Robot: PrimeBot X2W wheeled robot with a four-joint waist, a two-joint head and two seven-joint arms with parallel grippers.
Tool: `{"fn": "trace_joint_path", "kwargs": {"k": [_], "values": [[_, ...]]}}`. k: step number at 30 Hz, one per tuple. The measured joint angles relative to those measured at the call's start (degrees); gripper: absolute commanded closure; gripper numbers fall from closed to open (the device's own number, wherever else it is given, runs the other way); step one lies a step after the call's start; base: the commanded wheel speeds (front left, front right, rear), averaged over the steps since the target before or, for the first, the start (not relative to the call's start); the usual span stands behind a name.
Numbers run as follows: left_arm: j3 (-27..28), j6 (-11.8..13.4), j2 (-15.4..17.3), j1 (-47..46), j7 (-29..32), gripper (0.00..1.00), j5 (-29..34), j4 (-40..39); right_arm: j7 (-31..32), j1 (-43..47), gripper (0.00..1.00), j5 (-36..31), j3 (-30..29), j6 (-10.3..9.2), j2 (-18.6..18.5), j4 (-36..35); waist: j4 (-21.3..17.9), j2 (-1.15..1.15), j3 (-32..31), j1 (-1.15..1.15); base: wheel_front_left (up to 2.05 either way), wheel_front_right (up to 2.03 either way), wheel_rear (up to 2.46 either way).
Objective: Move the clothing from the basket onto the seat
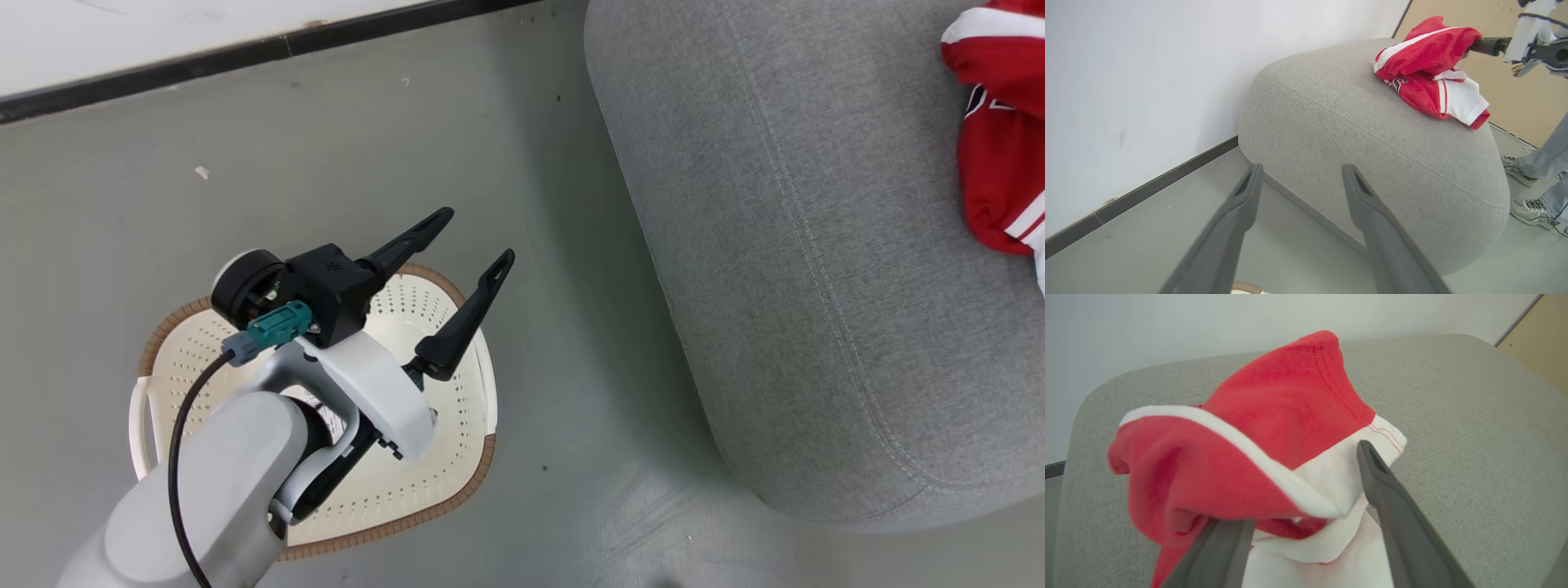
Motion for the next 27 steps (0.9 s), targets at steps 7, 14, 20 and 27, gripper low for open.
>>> {"fn": "trace_joint_path", "kwargs": {"k": [7, 14, 20, 27], "values": [[0.6, -0.2, -0.9, 0.5, -1.6, 0.0, -0.8, 1.5, 2.5, 3.0, 0.0, 2.9, 6.2, 0.0, 0.4, -0.4, -0.2, 0.0, -2.6, 0.0, 0.0, 0.0, 0.0], [1.6, -0.2, -0.8, 1.6, -2.6, 0.0, -2.0, 3.1, 3.2, 6.4, 0.0, 4.5, 10.0, 0.0, 0.7, -1.9, -0.5, 0.0, -5.2, 0.0, 0.0, 0.0, 0.0], [2.9, -0.1, -0.7, 3.3, -4.3, 0.0, -2.7, 4.3, 3.1, 9.6, 0.0, 5.4, 11.6, 0.0, -1.6, -3.8, -0.9, 0.0, -8.1, 0.0, 0.0, 0.0, 0.0], [5.3, 1.2, -0.5, 5.9, -6.9, 0.0, -4.1, 5.6, -0.9, 10.0, 0.0, 7.3, 13.0, 0.0, -1.9, -10.1, -1.2, 0.0, -11.9, 0.0, 0.0, 0.0, 0.0]]}}
